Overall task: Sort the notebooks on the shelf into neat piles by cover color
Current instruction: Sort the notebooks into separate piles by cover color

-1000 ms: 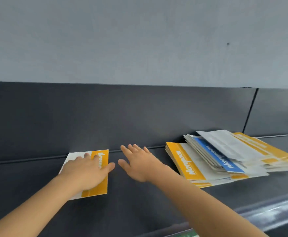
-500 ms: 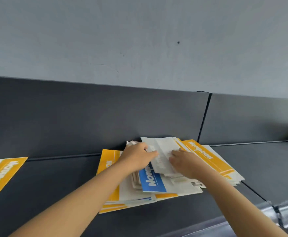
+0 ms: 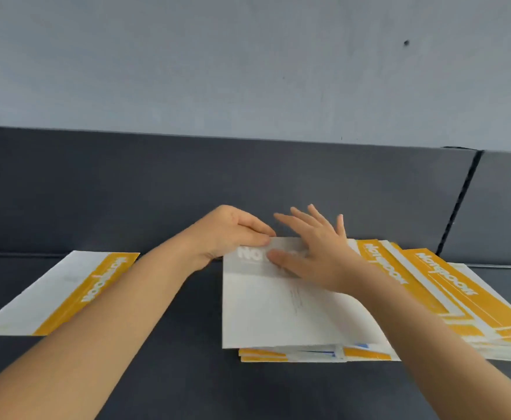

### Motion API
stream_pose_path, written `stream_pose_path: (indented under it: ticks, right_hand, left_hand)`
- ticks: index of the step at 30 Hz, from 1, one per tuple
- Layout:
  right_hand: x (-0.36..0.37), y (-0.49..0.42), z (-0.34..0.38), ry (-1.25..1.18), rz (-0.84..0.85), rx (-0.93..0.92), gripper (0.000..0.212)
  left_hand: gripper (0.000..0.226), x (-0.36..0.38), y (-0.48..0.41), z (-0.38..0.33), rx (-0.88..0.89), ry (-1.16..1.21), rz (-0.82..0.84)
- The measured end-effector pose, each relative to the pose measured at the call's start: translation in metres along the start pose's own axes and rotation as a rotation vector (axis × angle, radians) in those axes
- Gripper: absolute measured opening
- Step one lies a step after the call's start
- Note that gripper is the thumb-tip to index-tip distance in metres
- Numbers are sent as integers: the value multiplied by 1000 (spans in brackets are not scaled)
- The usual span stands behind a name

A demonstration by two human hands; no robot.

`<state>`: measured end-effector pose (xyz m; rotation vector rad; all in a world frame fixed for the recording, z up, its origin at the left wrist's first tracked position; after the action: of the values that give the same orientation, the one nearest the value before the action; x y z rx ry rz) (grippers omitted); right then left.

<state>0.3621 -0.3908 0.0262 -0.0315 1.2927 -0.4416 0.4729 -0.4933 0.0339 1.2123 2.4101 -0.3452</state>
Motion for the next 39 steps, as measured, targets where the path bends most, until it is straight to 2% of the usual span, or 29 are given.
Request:
stream_pose_path:
  ticks: [2, 6, 9, 11, 13, 15, 17, 19, 22, 25, 28, 31, 34, 36, 39]
  right_hand:
    - [15, -18, 37, -97, 20, -63, 34]
    - [51, -46, 94, -331, 64, -34, 43]
    - [86, -61, 103, -457, 41, 143, 36]
    - [109, -65, 100, -534, 3, 315, 28]
    - [123, -65, 100, -513, -38, 404, 23]
    - [133, -63, 108, -456, -60, 437, 9]
    - [144, -60, 117, -351, -37, 423, 30]
    - [154, -57, 125, -184, 23, 362, 48]
    - [149, -52, 129, 52, 39, 239, 32]
    - [118, -43, 123, 230, -47, 142, 35]
    - [80, -27, 95, 340, -102, 173, 42]
    - [37, -3, 36, 379, -138, 309, 48]
    - [-3, 30, -36, 419, -96, 529, 55]
    - [-19, 53, -81, 406, -38, 677, 56]
    - [-21, 75, -119, 345, 94, 701, 41]
  left_hand:
    - [9, -41, 14, 16, -47, 29, -45]
    - [25, -115, 35, 57, -121, -7, -245]
    - [40, -155, 42, 91, -115, -86, -340]
    - [47, -167, 46, 110, -89, -351, -400]
    - [49, -154, 50, 124, -50, -541, -325]
    - [54, -123, 54, 137, -43, -665, -104]
    - [62, -92, 59, 153, -68, -800, 118]
    - [76, -76, 63, 168, -90, -953, 247]
    - [77, -71, 60, 180, -97, -1057, 300]
    - [76, -67, 53, 179, -161, -1052, 317]
    - [75, -58, 41, 164, -186, -1080, 258]
    - [61, -31, 28, 109, 20, -978, 37]
    - [48, 18, 22, 50, 197, -781, -48]
    - [47, 56, 12, 25, 228, -668, -38]
    - [54, 107, -16, 8, 119, -447, 26]
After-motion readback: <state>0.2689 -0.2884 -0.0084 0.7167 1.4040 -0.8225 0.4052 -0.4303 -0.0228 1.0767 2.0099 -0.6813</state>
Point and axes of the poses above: each hand's wrist, its own y-axis away from the middle knuckle, its own x-axis out of the palm, z = x × y, the point moved 6 cm from there along -y, towards the middle knuckle, and after that the axes turned 2 degrees about -x, right-handed, at the moved point
